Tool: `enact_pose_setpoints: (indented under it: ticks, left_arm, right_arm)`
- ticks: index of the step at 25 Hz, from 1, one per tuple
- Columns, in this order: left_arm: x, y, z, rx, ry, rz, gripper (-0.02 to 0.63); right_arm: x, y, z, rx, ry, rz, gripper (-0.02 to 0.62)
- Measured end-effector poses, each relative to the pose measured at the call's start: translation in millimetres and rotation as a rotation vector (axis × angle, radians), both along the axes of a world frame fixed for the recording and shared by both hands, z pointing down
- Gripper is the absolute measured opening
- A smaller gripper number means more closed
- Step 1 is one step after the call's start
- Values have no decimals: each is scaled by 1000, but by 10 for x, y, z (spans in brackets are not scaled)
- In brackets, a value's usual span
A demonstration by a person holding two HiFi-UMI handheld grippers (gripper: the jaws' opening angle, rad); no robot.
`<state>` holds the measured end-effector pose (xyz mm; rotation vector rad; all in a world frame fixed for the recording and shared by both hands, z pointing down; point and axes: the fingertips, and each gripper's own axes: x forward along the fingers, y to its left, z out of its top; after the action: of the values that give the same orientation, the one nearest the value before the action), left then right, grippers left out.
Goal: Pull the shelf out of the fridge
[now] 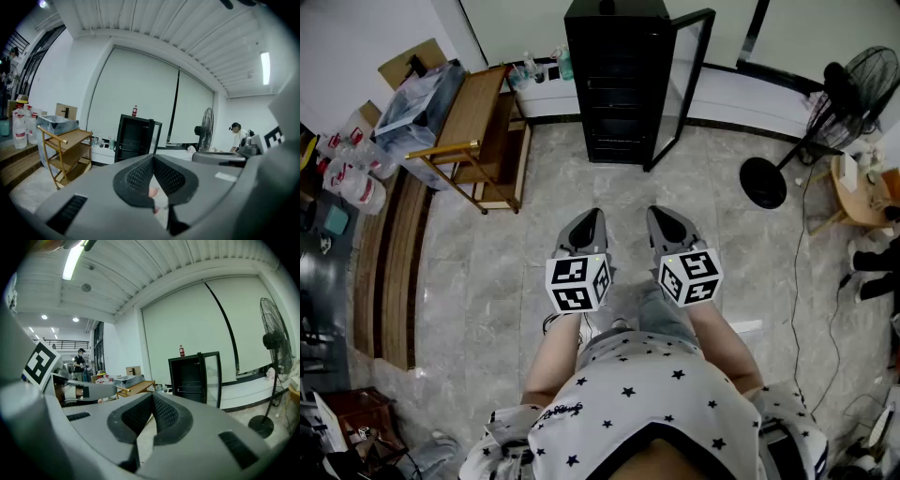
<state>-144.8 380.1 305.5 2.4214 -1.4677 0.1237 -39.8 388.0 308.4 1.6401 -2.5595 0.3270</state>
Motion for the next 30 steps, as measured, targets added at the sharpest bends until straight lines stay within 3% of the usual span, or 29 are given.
enact_pose_setpoints:
  ticks: [13,16,30]
  left_arm:
    - [-69,-204,52,-3,6,-5,12]
    - [-58,-361,95,-14,18,-18,12]
    - [274,-1656,52,-14,21,-53,12]
  right_arm:
    - [-130,-169,85,-16,50,-33,-8]
    - [-104,-304,92,-16,24,-39,-8]
    - [212,-1722,-53,14,18,-85,-6]
